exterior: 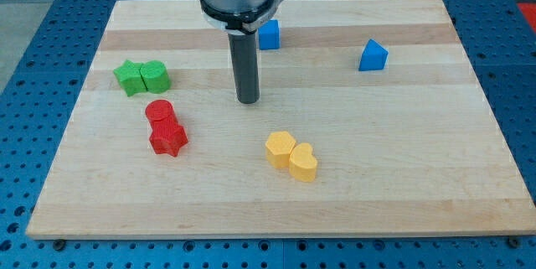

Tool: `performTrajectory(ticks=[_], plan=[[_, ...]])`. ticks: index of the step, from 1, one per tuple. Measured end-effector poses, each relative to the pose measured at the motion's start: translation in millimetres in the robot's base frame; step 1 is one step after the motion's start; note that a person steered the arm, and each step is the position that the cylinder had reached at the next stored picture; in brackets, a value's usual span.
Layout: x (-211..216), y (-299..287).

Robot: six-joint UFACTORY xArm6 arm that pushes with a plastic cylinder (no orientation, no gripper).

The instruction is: Push blue cube into blue triangle

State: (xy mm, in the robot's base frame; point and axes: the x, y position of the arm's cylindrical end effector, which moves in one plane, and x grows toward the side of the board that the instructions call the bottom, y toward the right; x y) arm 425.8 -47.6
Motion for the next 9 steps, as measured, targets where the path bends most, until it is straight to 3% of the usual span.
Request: performTrajectory(ticks=[2,4,7,9], plan=[[-41,-52],[-133,-56],[-142,9],[-120,60]])
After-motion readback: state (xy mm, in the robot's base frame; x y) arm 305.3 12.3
